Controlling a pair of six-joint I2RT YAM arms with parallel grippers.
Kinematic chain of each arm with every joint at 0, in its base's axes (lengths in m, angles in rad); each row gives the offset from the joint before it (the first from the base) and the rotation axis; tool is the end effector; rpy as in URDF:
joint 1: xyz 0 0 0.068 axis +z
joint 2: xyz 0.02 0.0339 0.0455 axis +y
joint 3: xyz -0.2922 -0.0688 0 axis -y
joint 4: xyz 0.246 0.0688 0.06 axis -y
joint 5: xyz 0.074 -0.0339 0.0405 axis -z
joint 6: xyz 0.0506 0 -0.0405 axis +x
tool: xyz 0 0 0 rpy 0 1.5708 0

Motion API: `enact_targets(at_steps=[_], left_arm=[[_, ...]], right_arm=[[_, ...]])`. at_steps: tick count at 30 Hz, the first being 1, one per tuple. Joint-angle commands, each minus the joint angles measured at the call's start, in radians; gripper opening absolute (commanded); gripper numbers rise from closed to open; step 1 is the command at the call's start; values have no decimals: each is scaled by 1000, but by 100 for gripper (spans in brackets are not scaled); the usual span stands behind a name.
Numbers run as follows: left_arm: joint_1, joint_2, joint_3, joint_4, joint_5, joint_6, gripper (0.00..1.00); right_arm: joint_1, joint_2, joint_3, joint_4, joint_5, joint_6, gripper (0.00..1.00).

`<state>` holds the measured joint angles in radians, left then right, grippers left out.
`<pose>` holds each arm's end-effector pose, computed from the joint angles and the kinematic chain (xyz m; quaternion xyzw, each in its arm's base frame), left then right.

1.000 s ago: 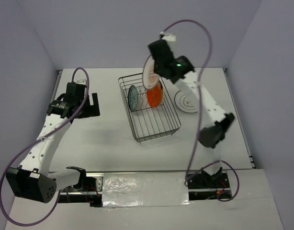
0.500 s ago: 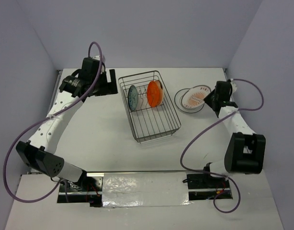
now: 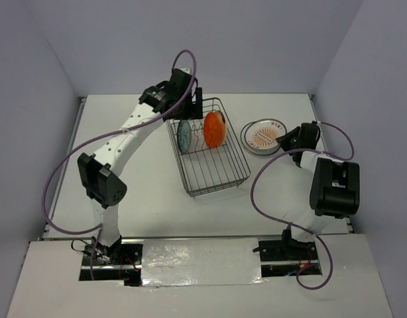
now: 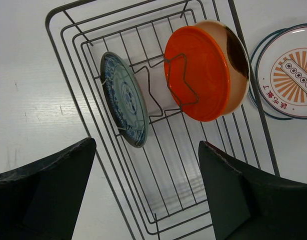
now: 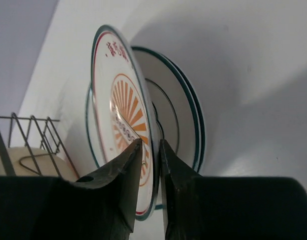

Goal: Unload the plates from the dish rack

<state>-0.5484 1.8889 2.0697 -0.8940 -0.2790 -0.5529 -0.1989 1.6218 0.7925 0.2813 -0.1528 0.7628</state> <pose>0.3788 -0.2151 0.4141 -0.0598 0.9005 -0.1077 0.4170 0.3457 -0.0618 0.1998 0.3691 0.7882 0.1997 0.4502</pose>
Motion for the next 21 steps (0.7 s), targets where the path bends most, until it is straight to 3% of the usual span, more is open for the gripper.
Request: enact_targets(at_steps=[1, 2, 4, 6, 9, 11, 12, 17, 21], left_arm=[[-19, 93, 110, -48, -107, 2, 96], [-22, 105, 119, -57, -115, -2, 96], [-33, 121, 118, -56, -143, -18, 95], [-39, 127, 96, -36, -143, -24, 93], [-44, 171, 116, -66, -167, -50, 90], [-47, 203, 125, -79, -187, -61, 88], [-50, 211, 127, -80, -192, -62, 87], [-62, 233, 135, -62, -222, -68, 78], [-64, 291, 171, -85, -273, -88, 70]], right_arm=[[3, 0, 1, 49, -85, 6, 29], [6, -5, 7, 30, -93, -8, 29], [10, -11, 28, -68, -96, -29, 39], [22, -31, 88, -246, -45, -83, 61], [67, -85, 184, -533, 158, -115, 79], [93, -120, 223, -631, 247, -114, 84], [116, -137, 226, -692, 303, -111, 100], [138, -302, 188, -677, 225, -108, 100], [228, -401, 204, -677, 167, -126, 100]])
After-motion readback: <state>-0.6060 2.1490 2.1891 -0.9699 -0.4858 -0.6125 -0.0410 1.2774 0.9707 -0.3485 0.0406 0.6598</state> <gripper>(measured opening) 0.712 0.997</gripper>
